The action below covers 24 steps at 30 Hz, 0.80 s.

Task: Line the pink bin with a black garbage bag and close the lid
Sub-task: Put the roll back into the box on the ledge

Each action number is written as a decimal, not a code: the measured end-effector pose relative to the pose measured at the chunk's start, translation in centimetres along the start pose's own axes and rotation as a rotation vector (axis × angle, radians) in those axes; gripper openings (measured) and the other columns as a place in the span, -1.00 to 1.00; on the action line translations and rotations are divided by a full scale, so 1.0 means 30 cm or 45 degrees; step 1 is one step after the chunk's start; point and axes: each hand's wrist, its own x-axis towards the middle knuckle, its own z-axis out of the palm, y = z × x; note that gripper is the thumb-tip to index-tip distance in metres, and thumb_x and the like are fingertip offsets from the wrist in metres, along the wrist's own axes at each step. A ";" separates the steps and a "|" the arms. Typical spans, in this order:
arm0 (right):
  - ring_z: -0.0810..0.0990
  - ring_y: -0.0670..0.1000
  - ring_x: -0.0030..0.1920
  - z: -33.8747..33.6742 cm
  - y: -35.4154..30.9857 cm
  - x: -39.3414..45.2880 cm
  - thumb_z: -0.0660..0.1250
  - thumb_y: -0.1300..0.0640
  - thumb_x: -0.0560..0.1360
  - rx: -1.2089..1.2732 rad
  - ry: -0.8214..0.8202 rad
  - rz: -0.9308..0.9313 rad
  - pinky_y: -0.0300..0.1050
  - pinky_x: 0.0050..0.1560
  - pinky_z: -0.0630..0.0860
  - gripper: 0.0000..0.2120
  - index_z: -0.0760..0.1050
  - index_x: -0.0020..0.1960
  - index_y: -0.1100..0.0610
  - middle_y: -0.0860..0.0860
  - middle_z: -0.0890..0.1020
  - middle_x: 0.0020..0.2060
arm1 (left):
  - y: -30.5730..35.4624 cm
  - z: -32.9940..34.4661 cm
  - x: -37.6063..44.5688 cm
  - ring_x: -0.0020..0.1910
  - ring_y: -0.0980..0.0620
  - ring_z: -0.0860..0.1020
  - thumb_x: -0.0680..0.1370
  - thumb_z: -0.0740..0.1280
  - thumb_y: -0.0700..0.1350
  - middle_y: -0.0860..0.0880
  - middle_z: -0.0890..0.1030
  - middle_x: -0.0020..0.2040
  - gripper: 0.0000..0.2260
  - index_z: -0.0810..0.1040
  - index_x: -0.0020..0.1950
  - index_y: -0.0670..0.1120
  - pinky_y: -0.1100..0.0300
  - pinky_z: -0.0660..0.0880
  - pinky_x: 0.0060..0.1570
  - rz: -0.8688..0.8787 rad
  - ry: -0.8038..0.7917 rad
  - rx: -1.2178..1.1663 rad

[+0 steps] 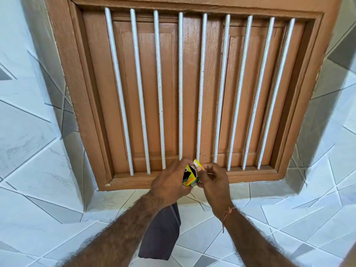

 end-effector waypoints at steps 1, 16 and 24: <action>0.66 0.08 -0.18 0.006 0.004 -0.002 0.40 0.12 0.49 -0.062 0.003 -0.062 0.12 -0.12 0.64 -0.96 0.57 -0.14 0.04 0.02 0.67 -0.25 | 0.004 0.003 0.001 -0.02 0.04 0.54 0.36 0.47 0.00 0.07 0.46 0.18 -0.41 0.21 0.25 0.23 0.20 0.49 -0.21 -0.016 0.021 -0.021; 0.57 -0.09 -0.03 0.057 0.056 -0.053 0.27 0.05 0.57 -0.269 0.068 -0.314 -0.15 -0.05 0.59 -0.90 0.54 -0.02 0.03 -0.06 0.62 -0.11 | 0.014 0.007 0.007 0.12 0.02 0.56 0.40 0.47 0.07 0.03 0.45 0.33 -0.27 0.11 0.42 0.16 0.15 0.57 -0.07 -0.042 0.083 0.043; 0.57 -0.01 -0.07 0.050 0.097 -0.038 0.36 0.17 0.50 -0.287 0.133 -0.196 -0.24 -0.06 0.51 -0.95 0.59 -0.05 0.11 0.01 0.63 -0.11 | 0.006 0.036 0.010 0.14 0.00 0.55 0.39 0.45 0.13 0.03 0.50 0.30 -0.27 0.12 0.44 0.18 0.15 0.52 -0.06 -0.077 0.052 0.090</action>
